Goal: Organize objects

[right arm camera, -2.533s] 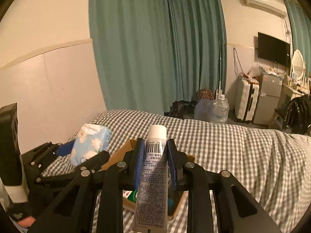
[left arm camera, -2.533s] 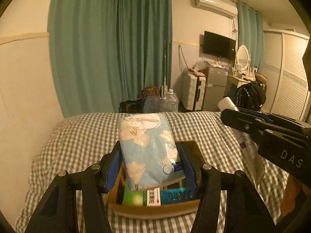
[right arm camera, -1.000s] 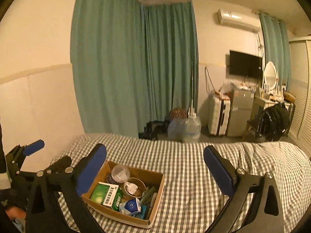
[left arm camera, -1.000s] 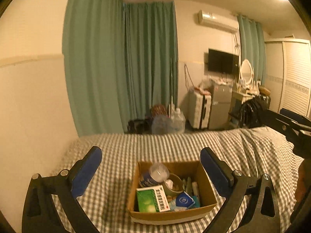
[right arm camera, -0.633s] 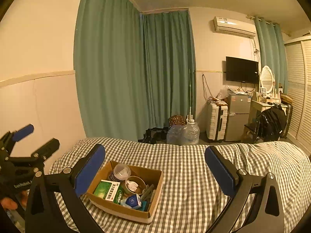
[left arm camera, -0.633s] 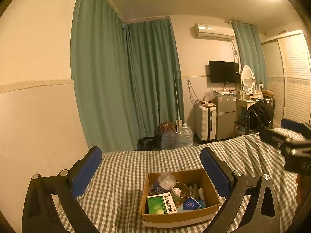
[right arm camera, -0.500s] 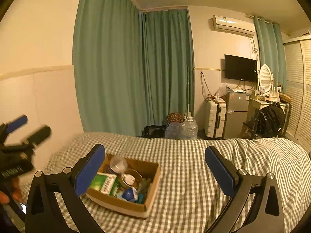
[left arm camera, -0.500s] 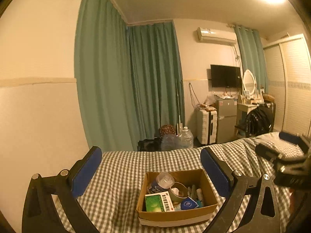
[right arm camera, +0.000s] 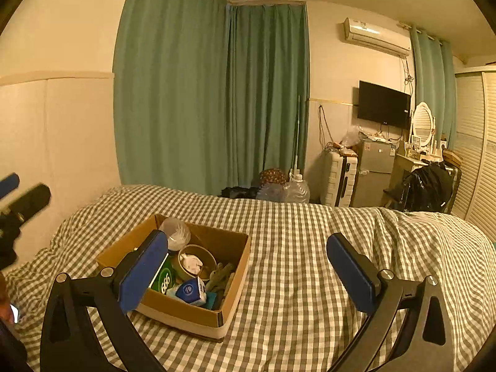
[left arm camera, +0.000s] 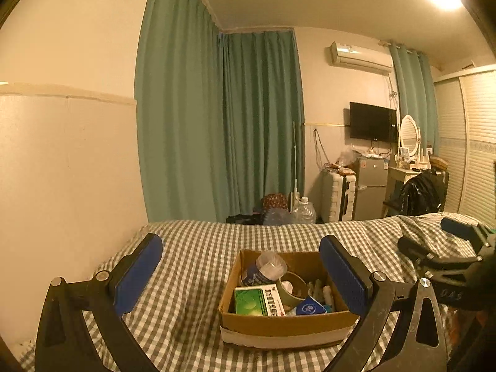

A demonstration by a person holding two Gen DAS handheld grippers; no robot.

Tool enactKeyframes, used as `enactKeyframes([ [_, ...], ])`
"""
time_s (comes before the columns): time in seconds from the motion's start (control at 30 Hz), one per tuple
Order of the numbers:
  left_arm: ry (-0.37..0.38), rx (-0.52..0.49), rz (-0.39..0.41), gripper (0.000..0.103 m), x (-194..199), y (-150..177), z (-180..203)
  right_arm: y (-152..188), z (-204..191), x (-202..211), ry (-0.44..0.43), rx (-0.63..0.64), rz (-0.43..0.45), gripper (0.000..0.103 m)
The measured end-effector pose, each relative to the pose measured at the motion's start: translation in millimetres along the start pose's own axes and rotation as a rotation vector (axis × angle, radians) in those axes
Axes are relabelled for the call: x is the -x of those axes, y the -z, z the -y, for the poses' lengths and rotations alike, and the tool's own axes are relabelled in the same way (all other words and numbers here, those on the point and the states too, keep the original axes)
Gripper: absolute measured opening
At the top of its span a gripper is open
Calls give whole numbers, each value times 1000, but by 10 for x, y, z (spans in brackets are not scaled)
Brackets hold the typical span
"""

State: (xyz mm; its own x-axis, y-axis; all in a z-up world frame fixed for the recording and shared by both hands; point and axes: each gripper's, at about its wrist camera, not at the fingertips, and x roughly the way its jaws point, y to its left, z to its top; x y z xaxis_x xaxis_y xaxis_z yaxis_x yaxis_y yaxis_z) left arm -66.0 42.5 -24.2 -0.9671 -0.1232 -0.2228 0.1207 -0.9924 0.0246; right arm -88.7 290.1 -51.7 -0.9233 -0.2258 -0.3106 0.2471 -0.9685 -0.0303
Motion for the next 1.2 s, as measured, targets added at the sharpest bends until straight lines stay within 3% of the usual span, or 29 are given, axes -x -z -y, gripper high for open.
enactKeyframes([
  [1.2, 10, 0, -46, 103, -13, 53, 40, -18, -54, 98, -18, -20, 4, 103],
])
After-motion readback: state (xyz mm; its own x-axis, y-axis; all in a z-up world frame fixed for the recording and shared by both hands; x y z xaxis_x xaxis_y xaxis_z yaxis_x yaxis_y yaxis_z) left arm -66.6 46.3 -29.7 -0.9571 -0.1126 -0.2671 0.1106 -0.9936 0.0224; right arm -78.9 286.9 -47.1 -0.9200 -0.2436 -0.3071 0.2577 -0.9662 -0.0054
